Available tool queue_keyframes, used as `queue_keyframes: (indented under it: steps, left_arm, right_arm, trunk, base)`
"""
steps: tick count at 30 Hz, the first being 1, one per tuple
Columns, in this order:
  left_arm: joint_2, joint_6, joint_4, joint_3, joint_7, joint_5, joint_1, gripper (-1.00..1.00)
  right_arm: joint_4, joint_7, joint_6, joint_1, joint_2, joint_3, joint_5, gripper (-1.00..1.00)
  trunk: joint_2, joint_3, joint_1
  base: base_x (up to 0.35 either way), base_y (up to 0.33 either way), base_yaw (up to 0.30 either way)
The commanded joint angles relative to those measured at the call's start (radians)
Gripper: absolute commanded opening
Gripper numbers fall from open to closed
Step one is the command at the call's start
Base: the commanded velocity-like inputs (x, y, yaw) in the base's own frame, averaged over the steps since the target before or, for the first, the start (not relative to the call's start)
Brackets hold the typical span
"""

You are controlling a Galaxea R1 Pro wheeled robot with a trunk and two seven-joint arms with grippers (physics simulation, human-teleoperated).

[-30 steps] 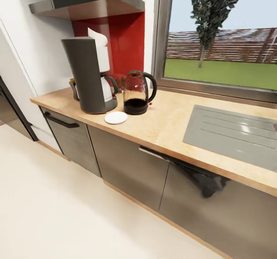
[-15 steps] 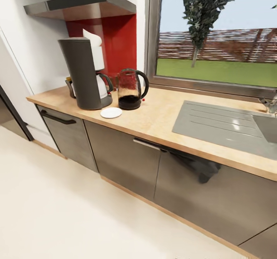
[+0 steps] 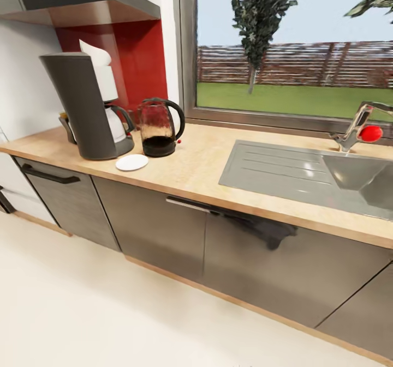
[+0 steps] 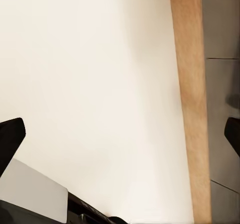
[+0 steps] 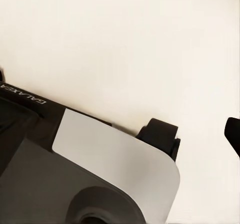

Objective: Set up a coffee station on the kitchen countertop: keep the coffee maker on the countertop, move the bottle of coffee from the kitchen shelf to the counter next to the coffee maker, place a paper coffee filter on top of the coffee maker, put the saucer next to the coffee maker with the coffee cup on the saucer, and place the electric kettle next to the coffee maker.

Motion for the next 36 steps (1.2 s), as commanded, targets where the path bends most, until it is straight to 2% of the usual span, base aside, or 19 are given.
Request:
queue_keyframes:
  steps: [1,23,36]
  left_arm:
    - [0.0,0.003,0.0,0.002,-0.004,0.001,0.0,1.0]
    - [0.0,0.003,0.001,0.0,-0.004,0.001,0.0,1.0]
    - [0.0,0.003,0.0,0.001,-0.003,0.001,0.0,1.0]
  right_arm:
    - [0.001,-0.004,-0.004,-0.001,0.0,0.009,-0.007,1.0]
    - [0.002,-0.011,-0.004,-0.001,0.0,0.009,-0.007,1.0]
    - [0.002,-0.011,-0.004,-0.001,0.0,0.009,-0.007,1.0]
  trunk:
    - [0.0,-0.001,0.0]
    - [0.0,-0.001,0.0]
    - [0.0,-0.001,0.0]
  base:
    - [0.0,0.0,-0.254]
    - [0.0,0.0,-0.254]
    - [-0.035,-0.114,-0.106]
